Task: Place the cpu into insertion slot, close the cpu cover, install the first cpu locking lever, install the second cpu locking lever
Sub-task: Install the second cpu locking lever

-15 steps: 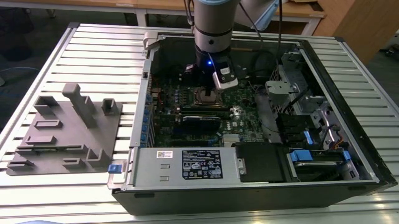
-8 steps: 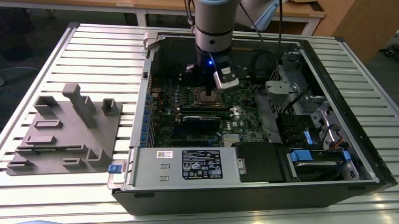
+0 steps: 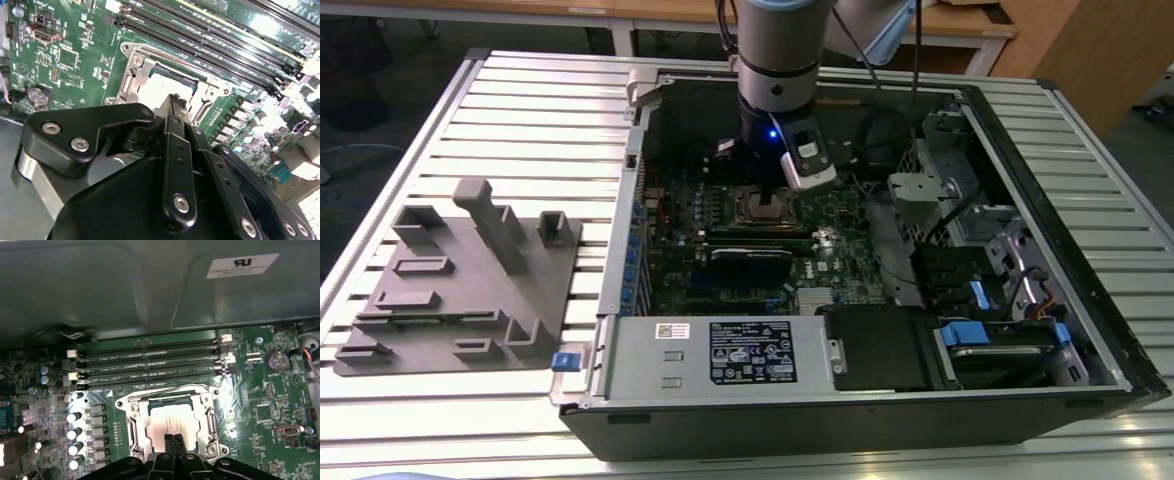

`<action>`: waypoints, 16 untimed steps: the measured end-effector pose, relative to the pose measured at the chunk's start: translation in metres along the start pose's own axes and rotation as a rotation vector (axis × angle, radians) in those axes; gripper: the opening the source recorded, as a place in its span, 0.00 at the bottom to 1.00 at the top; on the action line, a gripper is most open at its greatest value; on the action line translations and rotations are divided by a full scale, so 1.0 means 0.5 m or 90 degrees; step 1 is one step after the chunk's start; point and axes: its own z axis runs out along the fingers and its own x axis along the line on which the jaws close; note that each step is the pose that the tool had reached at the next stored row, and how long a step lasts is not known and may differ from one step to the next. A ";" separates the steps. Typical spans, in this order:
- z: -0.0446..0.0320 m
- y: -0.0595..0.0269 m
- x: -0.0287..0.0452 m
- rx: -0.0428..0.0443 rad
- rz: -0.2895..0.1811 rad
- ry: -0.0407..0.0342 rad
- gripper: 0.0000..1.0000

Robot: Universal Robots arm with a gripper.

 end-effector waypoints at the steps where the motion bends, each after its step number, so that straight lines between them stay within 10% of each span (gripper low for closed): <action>1: -0.002 0.000 0.000 -0.0002 -0.003 0.0003 0.11; 16: -0.020 0.004 -0.004 -0.0005 -0.008 0.0010 0.11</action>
